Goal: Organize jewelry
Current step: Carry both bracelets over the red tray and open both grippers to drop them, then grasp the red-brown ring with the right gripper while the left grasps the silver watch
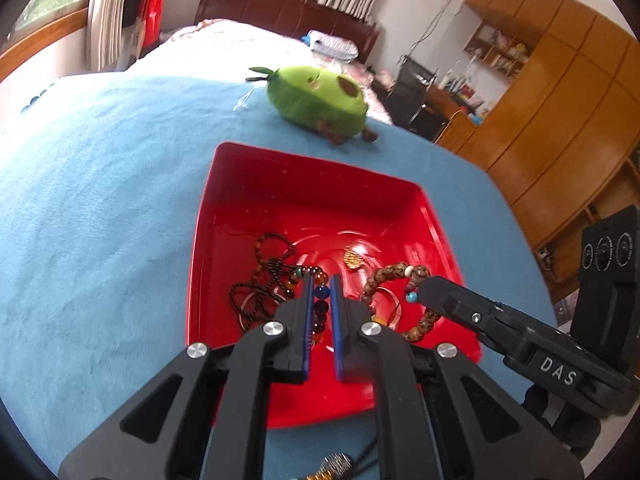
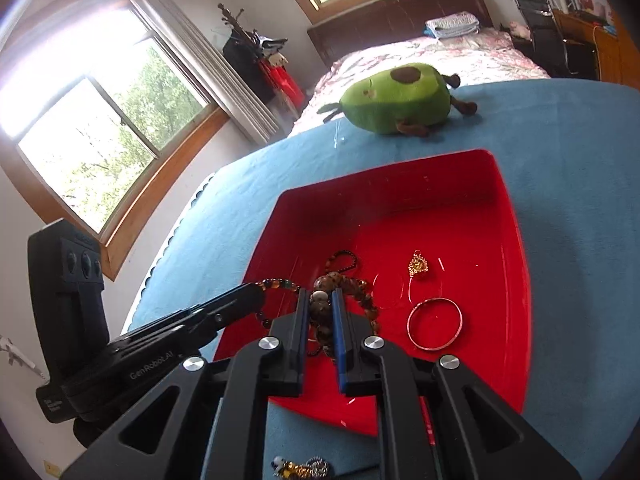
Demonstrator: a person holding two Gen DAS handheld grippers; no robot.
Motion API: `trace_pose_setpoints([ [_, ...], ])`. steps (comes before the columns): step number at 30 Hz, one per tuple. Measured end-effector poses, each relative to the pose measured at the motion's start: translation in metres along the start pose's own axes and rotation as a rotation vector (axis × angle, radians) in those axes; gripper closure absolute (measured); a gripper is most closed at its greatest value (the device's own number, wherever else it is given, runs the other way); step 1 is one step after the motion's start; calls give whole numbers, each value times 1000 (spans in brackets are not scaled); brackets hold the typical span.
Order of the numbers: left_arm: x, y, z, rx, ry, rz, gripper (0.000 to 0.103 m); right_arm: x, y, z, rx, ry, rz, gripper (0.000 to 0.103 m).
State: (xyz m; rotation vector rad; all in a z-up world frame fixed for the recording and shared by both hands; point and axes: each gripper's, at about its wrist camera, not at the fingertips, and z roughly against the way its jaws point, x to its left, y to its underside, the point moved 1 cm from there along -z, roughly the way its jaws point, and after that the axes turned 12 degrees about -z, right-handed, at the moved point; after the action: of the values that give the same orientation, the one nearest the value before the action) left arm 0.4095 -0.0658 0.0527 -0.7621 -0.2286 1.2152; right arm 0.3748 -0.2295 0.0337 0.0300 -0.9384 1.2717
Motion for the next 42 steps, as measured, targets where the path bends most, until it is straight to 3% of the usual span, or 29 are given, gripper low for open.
trace_pose_setpoints([
  [4, 6, -2, -18, 26, -20, 2, 96, -11, -4, -13, 12, 32, -17, 91],
  [6, 10, 0, -24, 49, -25, 14, 82, -17, -6, -12, -15, 95, -9, 86],
  [8, 13, 2, -23, 54, -29, 25, 76, -19, -6, -6, -56, 149, 9, 82],
  [13, 12, 4, -7, 27, -32, 23, 76, -12, -2, 8, -54, 101, 15, 82],
  [22, 6, 8, 14, 1, -28, 23, 76, 1, 5, 14, -49, 106, 45, 82],
  [29, -4, 22, 39, 3, -88, 21, 76, 11, 16, 26, -40, 95, 64, 82],
  [36, -13, 66, 68, 35, -134, -7, 75, 8, 53, 59, 0, 117, 100, 82],
  [42, -29, 113, 83, 105, -135, -47, 75, -15, 114, 97, 68, 154, 122, 82],
])
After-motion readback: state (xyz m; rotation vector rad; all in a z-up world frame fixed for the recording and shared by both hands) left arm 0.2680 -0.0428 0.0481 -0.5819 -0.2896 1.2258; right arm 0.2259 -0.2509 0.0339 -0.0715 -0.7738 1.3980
